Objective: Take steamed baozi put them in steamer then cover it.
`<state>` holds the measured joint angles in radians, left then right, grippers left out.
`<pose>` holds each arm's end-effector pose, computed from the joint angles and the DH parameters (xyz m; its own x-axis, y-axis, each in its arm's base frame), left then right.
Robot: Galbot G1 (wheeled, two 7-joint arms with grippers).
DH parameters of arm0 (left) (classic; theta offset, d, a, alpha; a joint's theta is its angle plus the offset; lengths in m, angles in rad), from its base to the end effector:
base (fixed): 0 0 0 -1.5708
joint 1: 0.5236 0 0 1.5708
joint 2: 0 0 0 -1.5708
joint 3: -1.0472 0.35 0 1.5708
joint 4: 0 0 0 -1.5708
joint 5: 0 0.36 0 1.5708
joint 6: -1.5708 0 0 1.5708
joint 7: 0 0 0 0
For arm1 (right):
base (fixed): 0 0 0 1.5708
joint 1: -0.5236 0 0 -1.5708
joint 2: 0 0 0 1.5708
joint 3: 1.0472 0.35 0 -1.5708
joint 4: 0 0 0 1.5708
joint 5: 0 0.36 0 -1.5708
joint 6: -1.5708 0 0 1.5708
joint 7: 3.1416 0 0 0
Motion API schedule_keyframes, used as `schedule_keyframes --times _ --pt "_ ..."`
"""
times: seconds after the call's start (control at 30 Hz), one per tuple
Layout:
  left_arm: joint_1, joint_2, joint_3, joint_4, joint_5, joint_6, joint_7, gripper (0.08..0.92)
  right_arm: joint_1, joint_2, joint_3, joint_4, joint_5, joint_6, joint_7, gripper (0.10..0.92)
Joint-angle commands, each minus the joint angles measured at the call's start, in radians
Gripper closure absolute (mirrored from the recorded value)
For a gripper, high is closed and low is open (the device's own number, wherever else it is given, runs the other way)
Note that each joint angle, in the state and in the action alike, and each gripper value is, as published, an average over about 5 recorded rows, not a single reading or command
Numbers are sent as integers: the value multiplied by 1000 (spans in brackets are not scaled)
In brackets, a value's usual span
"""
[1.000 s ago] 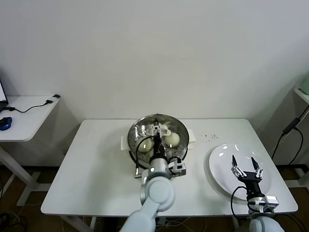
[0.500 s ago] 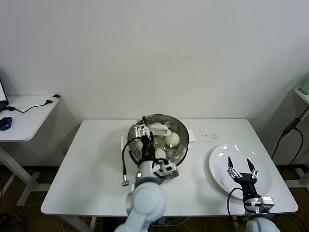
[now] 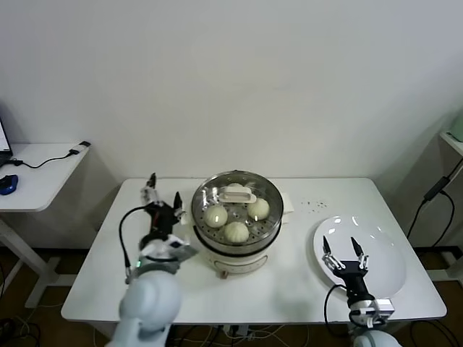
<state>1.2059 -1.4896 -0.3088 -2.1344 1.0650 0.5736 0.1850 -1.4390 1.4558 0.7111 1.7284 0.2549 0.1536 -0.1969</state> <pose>0.2679 -0.0519 -0.2074 -0.9847 -0.1647 0.0561 -0.0447 0.5508 0.8334 0.2144 -0.0995 -0.3958 -0.9991 -0.0158 0.0398 -0.0124 0.9965 0.0824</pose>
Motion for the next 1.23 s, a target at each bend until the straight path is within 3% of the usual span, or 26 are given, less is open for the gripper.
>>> schedule_keyframes --times 0.03,0.17,0.4,0.8,1.23 --pt "206 48 -475 16 -1136 -417 -79 177 -37 13 -43 65 -24 -3 3 203" --pt "284 58 -501 36 -1269 -451 -57 177 -58 14 -42 67 -24 -5 3 203" --pt "375 56 -482 61 -1260 -458 -24 177 -99 23 -57 67 -34 13 3 203" --pt "449 27 -386 55 -1135 -478 -119 177 -106 34 -18 150 -139 -44 10 203" --pt "486 22 -363 12 -1130 -445 -65 177 -119 33 -21 200 -143 -82 -3 203"
